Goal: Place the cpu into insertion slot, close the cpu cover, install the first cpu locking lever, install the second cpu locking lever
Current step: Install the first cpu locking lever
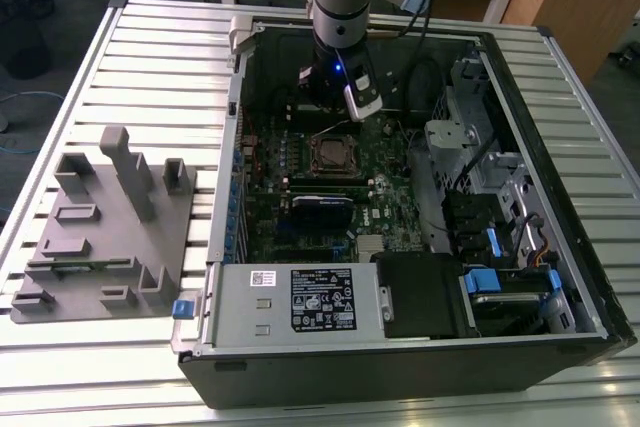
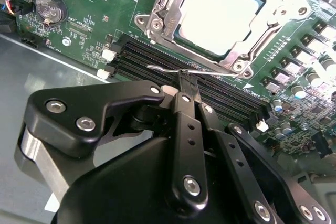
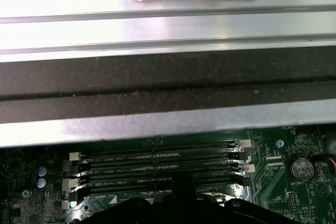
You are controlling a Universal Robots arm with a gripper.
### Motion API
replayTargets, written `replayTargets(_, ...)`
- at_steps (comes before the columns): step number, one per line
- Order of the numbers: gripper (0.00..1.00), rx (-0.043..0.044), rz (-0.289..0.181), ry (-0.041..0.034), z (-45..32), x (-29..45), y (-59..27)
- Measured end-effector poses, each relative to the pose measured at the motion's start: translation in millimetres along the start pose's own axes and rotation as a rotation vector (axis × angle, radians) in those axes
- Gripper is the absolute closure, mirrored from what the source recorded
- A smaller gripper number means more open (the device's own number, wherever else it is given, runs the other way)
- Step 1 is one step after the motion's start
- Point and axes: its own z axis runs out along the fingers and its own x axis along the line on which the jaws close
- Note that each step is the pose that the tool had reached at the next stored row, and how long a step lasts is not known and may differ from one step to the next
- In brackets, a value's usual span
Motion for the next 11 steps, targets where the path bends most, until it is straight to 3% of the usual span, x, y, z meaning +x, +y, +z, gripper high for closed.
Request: replayTargets(11, 0.89, 0.0001, 0.0, 0.0, 1.4, -0.8, 1.1)
